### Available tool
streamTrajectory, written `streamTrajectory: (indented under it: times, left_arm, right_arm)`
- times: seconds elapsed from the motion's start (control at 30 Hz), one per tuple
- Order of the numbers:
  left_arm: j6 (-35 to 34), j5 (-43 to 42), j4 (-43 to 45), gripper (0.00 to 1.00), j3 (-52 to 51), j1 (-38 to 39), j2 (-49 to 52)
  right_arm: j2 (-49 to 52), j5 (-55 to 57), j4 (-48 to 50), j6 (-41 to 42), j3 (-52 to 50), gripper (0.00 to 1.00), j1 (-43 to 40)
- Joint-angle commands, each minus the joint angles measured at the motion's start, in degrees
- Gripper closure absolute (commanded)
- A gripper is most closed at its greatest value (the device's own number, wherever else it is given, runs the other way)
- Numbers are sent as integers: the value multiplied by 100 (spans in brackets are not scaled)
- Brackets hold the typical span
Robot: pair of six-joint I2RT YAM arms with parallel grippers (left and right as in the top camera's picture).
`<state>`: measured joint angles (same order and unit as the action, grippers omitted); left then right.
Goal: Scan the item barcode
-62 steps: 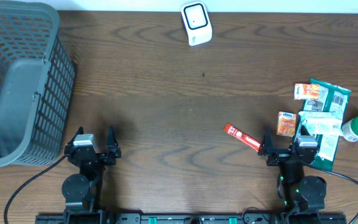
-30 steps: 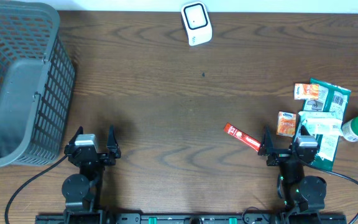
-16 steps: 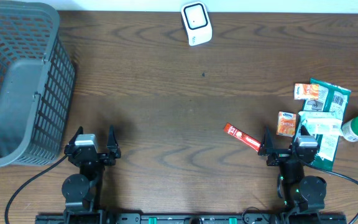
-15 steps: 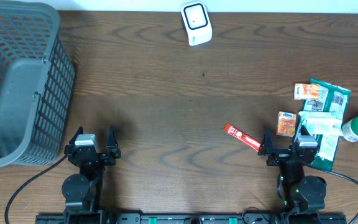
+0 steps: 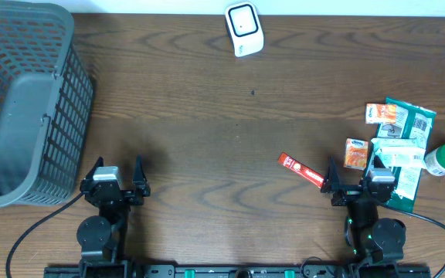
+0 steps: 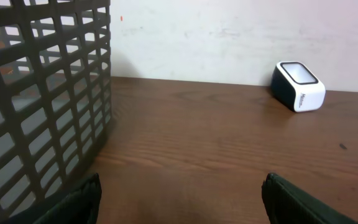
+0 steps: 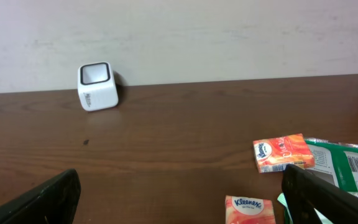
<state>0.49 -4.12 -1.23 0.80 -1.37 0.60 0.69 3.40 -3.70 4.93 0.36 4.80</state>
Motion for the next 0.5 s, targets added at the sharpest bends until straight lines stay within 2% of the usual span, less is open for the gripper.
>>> streamTrajectory:
  times: [0.0, 0.47]
  left_arm:
    - [101, -136, -238, 17, -57, 22, -37]
    - [101, -138, -238, 17, -57, 22, -37]
  right_arm:
    - [-37, 0, -22, -74, -4, 1, 87]
    - [-37, 0, -22, -74, -4, 1, 87]
